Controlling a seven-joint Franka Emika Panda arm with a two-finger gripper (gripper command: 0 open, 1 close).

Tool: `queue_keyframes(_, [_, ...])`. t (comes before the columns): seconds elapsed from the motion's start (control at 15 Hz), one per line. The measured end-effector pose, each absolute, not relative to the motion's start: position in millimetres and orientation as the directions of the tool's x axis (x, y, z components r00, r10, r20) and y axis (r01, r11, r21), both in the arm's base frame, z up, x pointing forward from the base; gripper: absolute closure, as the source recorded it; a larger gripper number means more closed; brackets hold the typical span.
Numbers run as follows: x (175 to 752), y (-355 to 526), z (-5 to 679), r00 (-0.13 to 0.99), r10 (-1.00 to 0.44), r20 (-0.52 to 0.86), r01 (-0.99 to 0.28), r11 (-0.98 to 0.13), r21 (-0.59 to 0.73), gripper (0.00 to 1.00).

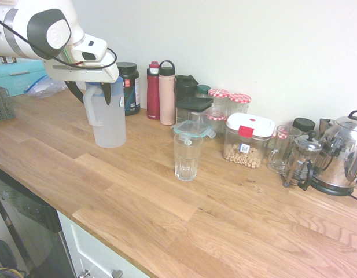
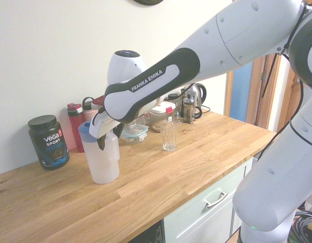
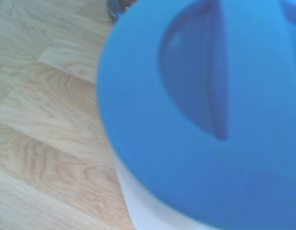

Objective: Pour me some water

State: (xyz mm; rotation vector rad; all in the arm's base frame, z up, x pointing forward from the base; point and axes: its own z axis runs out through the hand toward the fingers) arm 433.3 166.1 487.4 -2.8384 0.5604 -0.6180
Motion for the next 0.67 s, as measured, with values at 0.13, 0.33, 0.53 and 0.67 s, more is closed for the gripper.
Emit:
queue_keyframes(0.13, [434.8, 166.0, 487.3, 0.844, -0.400, 0.358, -0.325, -0.912, -0.251, 1.00])
queue_keyframes(0.33, [435.3, 165.6, 486.0, 0.847, -0.400, 0.350, -0.329, -0.912, -0.246, 1.00])
queue_keyframes(0.53, [435.5, 165.5, 484.9, 0.848, -0.400, 0.347, -0.330, -0.912, -0.244, 1.00])
queue_keyframes(0.67, [435.4, 165.6, 484.6, 0.849, -0.400, 0.346, -0.330, -0.912, -0.243, 1.00])
